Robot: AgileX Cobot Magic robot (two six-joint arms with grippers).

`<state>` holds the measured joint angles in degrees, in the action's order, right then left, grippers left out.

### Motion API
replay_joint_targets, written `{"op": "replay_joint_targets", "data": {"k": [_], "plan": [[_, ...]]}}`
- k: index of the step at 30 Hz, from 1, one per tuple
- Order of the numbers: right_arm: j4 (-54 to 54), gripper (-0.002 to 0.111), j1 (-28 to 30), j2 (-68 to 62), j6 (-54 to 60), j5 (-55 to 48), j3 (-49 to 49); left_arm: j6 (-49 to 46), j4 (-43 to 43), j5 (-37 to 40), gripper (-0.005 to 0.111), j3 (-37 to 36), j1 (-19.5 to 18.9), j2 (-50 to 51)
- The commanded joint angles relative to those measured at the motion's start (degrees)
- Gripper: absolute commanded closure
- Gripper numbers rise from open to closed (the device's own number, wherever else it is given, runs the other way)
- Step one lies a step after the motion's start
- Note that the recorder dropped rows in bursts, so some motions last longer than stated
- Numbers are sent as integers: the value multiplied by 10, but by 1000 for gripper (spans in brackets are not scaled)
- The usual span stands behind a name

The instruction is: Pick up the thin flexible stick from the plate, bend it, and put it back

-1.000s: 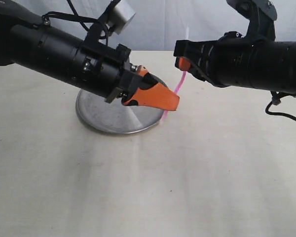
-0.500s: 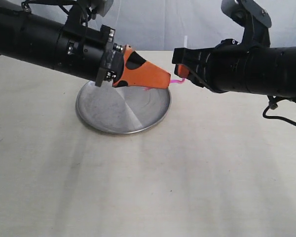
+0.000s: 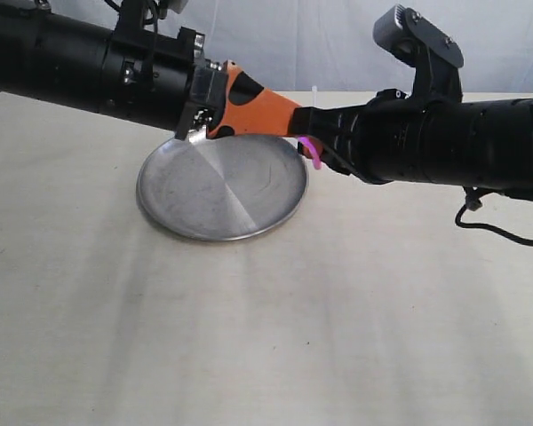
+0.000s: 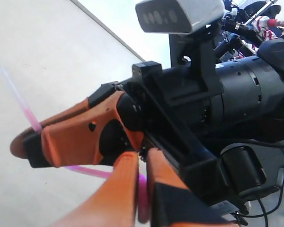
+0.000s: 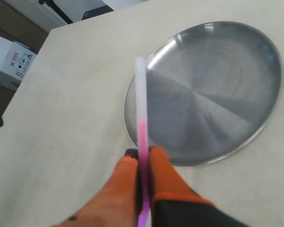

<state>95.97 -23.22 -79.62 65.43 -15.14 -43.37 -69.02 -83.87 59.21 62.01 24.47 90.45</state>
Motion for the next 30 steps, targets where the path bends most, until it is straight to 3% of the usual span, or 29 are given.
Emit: {"op": "replay_joint_targets", "data": {"k": [1,30], "plan": [[16,109,-8,2,7,-50,2,11,17,-67,106,2,-4,2],[24,109,-8,2,41,-154,2,30,60,-128,106,2,-4,2]]}}
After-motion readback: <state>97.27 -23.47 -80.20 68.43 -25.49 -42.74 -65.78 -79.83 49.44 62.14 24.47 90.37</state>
